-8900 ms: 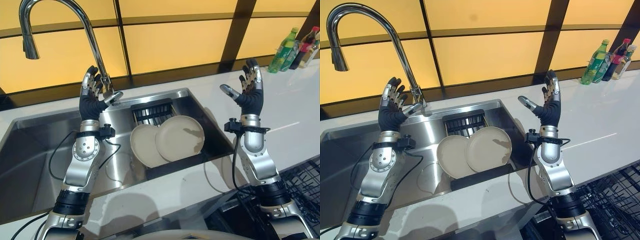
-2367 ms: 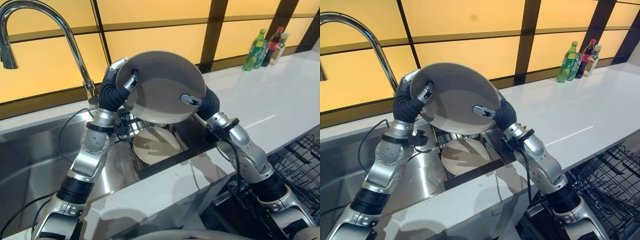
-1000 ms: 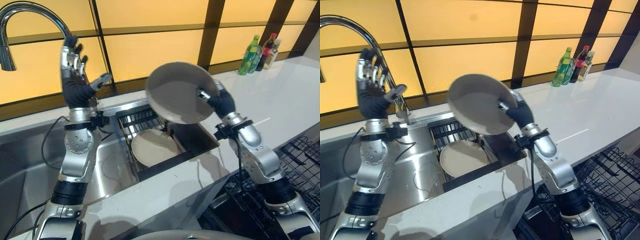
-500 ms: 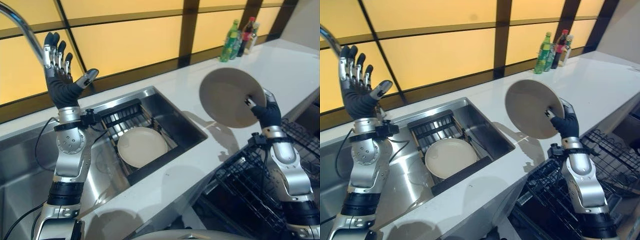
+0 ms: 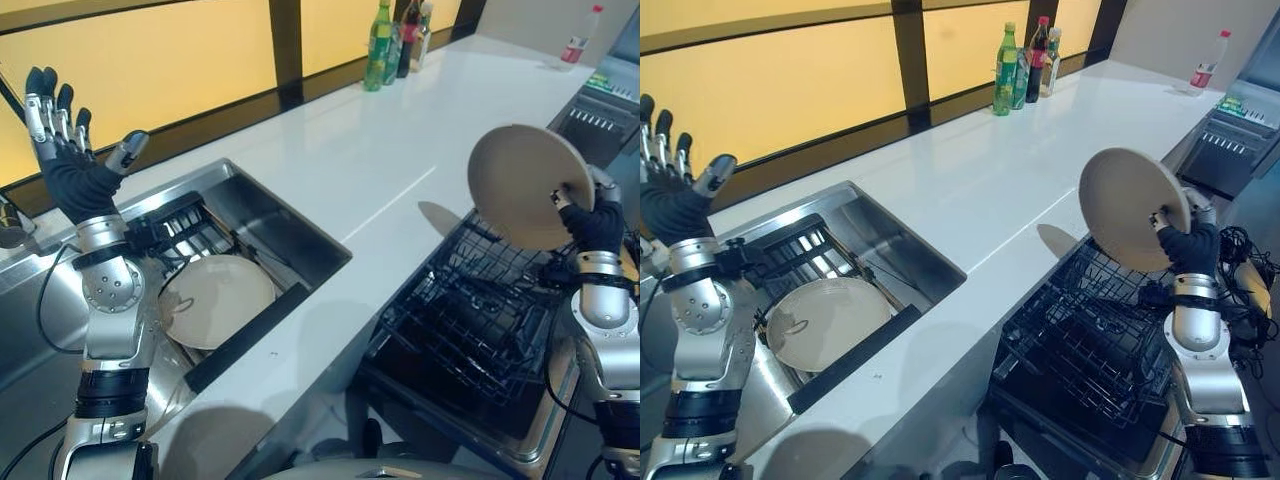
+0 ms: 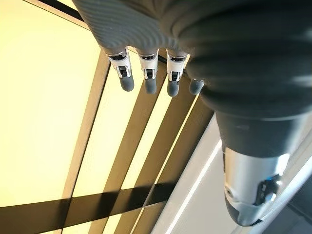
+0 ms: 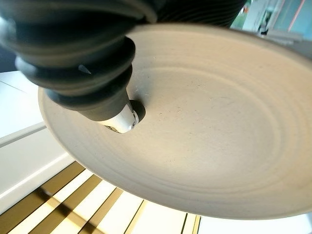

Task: Pick up plates and place into dishwasher.

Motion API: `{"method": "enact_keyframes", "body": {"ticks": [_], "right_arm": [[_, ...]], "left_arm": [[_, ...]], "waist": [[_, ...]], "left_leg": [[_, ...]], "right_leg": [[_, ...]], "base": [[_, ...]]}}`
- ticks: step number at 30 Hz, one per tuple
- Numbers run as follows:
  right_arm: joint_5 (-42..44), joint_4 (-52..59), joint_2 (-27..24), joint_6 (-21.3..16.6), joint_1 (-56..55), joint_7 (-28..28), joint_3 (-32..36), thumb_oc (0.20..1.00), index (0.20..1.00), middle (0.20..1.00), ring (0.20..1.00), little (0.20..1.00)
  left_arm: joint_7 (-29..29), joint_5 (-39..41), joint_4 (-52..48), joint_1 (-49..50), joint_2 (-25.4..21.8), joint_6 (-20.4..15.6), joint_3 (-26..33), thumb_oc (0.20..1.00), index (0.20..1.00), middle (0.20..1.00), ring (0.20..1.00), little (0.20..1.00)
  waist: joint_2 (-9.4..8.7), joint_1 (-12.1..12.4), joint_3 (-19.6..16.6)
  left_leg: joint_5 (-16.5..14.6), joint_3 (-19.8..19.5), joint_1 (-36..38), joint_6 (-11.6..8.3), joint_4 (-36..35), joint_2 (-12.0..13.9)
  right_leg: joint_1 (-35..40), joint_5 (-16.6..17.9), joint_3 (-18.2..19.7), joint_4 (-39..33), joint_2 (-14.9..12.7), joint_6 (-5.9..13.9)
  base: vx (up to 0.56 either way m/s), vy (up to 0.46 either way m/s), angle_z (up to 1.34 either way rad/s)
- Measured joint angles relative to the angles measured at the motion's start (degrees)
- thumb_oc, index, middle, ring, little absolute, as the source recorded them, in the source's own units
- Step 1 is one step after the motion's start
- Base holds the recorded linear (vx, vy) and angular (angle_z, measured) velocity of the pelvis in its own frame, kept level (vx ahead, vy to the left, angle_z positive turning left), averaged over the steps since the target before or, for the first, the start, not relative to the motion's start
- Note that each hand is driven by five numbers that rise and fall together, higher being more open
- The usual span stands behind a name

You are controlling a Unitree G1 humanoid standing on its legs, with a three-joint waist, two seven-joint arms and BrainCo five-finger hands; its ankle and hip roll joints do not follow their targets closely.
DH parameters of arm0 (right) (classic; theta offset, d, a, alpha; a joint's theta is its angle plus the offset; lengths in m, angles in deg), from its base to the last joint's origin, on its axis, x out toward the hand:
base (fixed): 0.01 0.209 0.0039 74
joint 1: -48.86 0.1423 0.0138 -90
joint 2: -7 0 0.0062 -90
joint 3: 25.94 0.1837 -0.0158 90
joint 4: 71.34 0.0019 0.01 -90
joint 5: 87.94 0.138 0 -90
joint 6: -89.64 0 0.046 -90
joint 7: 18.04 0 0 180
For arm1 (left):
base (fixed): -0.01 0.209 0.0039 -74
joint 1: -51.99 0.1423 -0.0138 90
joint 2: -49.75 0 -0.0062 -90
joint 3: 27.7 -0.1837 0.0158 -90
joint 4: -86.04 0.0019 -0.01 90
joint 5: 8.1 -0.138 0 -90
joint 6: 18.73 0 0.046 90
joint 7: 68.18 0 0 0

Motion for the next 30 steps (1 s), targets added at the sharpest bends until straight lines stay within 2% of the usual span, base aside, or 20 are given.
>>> {"method": "enact_keyframes", "body": {"ticks": [3, 7, 11, 15, 27, 30], "right_arm": [[-1.59, -0.44, -0.1, 1.33, -0.4, -1.68, 2.08, 0.2, 0.2, 0.2, 0.2, 0.2], [-5.85, -2.77, -0.16, 4.31, -2.24, -6.82, 3.64, 0.2, 0.2, 0.2, 0.2, 0.2], [-7.68, -6.67, -0.28, 7.26, -3.94, -11.1, 3.64, 0.2, 0.2, 0.2, 0.2, 0.2], [-8.09, -10.13, -0.29, 8.85, -4.84, -13.06, 3.64, 0.2, 0.2, 0.2, 0.2, 0.2], [-11.06, -15.72, -0.29, 9.53, -7.45, -19.14, 3.12, 0.2, 0.2, 0.2, 0.2, 0.2], [-12.16, -15.91, -0.29, 9.53, -8.03, -21.12, 0.72, 0.2, 0.2, 0.2, 0.2, 0.2]], "left_arm": [[-0.57, 0.02, 0.44, 0.02, 0.0, 0.0, 0.26, 1.0, 1.0, 1.0, 1.0, 1.0], [-2.36, 0.01, 0.45, 1.3, -0.01, 0.0, 2.46, 1.0, 1.0, 1.0, 1.0, 1.0], [-2.61, 0.5, 0.49, 1.97, -0.03, 0.0, 4.44, 1.0, 1.0, 1.0, 1.0, 1.0], [-2.61, 0.5, 1.99, 2.35, -0.04, -0.04, 4.49, 1.0, 1.0, 1.0, 1.0, 1.0], [-2.61, 0.49, 2.18, 3.23, -0.06, 0.09, 4.4, 1.0, 1.0, 1.0, 1.0, 1.0], [-2.6, 0.47, 2.25, 3.23, -0.06, 0.1, 4.1, 1.0, 1.0, 1.0, 1.0, 1.0]], "waist": [[0.42, 0.13, 0.15], [0.75, -0.52, 0.3], [1.81, -0.69, 0.24], [3.12, -0.97, -0.25], [3.5, -2.68, -0.38], [3.52, -2.72, -0.38]], "left_leg": [[-0.23, -0.52, 0.42, -0.67, 0.0, 0.76], [-0.3, -0.47, 0.5, -0.71, 0.0, 0.94], [-0.55, -0.4, 0.19, -0.57, -0.01, 0.91], [-0.73, -0.09, 0.19, -0.82, -0.02, 0.84], [-0.87, 0.29, -0.59, -1.03, -0.03, 0.56], [-0.82, 0.28, -0.71, -1.11, -0.02, 0.57]], "right_leg": [[0.25, -0.23, 0.41, -0.01, 0.74, -0.33], [0.26, -0.47, 0.47, -0.1, 0.8, -0.36], [-0.14, -0.5, 0.48, -0.29, 0.47, -0.35], [-0.33, -0.49, 0.79, -0.29, 0.46, -0.31], [-1.36, -0.31, 1.31, -0.28, -0.01, 0.08], [-1.49, -0.29, 1.33, -0.26, 0.04, 0.09]], "base": [[0.01, -0.137, -0.07], [-0.02, -0.082, -0.01], [-0.02, -0.036, 0.0], [0.0, -0.008, -0.02], [0.0, -0.002, -0.01], [0.0, 0.0, 0.0]]}}
